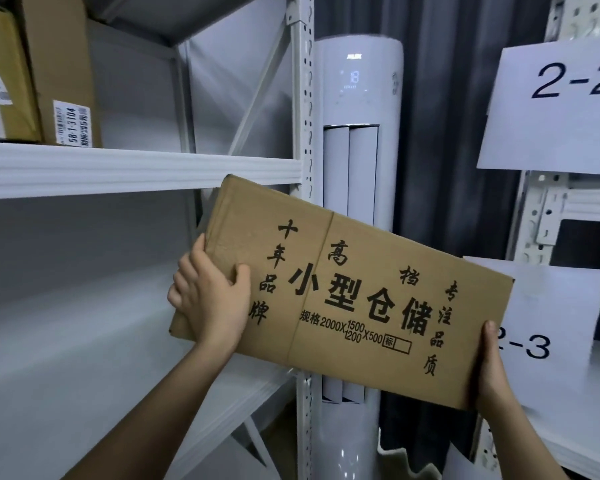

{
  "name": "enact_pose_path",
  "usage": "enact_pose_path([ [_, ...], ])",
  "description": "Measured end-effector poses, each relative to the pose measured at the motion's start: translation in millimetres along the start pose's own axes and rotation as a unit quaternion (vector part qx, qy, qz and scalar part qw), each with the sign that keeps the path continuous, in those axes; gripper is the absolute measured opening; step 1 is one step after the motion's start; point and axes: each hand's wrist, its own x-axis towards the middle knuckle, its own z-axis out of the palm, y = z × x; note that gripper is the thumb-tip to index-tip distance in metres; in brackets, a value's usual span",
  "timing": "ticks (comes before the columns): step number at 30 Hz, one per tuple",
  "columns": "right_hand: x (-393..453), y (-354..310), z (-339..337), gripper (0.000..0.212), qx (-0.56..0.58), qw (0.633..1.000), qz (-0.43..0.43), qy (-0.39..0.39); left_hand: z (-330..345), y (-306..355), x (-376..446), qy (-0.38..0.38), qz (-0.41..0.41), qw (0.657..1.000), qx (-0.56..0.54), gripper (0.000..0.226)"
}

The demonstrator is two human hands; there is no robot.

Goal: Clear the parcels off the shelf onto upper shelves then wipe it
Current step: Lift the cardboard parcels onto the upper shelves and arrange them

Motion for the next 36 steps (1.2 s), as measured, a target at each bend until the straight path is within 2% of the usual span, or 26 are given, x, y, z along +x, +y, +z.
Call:
enact_pose_path([
  [3,-4,5,-6,0.09,0.02,1.0,-0.002,0.008,-2,18,-4,0.006,0.047,0.999,0.02,0.069],
  [7,-10,8,-5,0.063,0.065,0.998,0.008,0.019,-5,43,-1,0.028,0.108,0.993,0.033,0.071],
  [15,-6,0,21,0.055,0.159,0.987,0.008,0.028,-21,92,36,0.1,0.196,0.972,0.079,0.07],
  [24,-2,-34,60,0.036,0.228,0.973,-0.026,0.011,-42,131,95,0.152,0.234,0.955,0.103,0.074],
  [29,-4,-58,67,0.035,0.252,0.964,-0.08,-0.004,-55,153,119,0.168,0.249,0.951,0.07,0.076],
  [36,-19,-96,94,0.037,0.253,0.953,-0.166,-0.019,-66,150,158,0.144,0.214,0.966,0.017,0.083],
])
